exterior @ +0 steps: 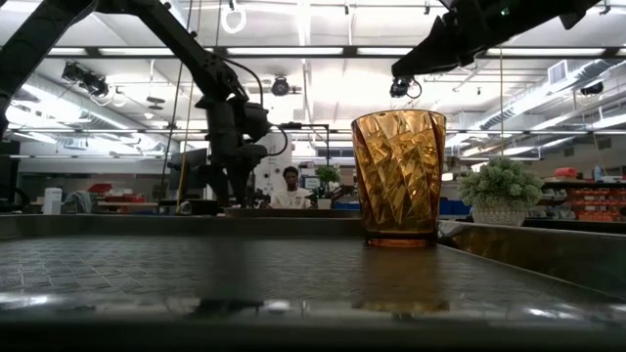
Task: Pick and place plate/cup/fork/spoon on tray
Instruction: Put the black plate on the black tray, then adjust the black tray
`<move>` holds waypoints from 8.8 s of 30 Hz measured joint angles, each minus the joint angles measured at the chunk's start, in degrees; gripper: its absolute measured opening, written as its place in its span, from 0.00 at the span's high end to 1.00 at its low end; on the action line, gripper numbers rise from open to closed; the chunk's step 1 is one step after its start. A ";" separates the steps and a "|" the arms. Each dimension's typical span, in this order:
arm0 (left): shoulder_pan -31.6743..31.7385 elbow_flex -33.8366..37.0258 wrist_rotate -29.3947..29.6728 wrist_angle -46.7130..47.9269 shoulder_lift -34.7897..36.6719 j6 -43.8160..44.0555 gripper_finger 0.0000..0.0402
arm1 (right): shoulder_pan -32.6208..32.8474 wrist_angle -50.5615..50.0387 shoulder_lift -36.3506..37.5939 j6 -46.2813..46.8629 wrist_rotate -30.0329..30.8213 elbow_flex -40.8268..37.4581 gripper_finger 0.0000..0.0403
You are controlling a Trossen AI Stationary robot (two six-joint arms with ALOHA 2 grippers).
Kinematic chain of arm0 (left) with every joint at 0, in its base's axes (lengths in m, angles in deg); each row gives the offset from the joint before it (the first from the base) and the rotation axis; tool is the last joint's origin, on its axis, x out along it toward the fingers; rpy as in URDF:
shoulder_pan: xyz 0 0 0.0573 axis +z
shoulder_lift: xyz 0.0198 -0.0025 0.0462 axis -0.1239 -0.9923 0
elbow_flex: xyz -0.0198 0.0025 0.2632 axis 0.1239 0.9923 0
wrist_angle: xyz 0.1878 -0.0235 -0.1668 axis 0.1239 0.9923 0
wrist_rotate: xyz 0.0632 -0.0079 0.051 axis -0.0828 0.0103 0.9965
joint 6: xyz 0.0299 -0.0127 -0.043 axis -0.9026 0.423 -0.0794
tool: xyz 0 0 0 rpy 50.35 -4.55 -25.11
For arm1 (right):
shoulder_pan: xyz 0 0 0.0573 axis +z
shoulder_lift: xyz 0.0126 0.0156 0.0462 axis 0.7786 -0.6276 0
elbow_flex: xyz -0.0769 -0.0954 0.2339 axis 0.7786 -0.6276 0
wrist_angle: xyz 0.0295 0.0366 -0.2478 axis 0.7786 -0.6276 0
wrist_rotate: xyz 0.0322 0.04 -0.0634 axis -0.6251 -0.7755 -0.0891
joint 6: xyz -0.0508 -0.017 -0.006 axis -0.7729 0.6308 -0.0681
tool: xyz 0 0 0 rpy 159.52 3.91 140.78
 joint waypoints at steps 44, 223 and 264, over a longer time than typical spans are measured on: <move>-1.57 -1.27 7.20 -3.51 -2.69 0.75 0.98 | 0.20 0.41 0.00 0.48 -0.19 -0.01 0.69; -77.12 28.54 5.97 -20.41 15.59 34.97 0.97 | -20.25 -13.95 -5.71 13.19 -8.74 5.36 0.71; -75.76 23.30 15.71 -3.56 14.71 30.56 0.97 | -34.21 -32.30 -12.91 3.75 -25.63 14.03 0.71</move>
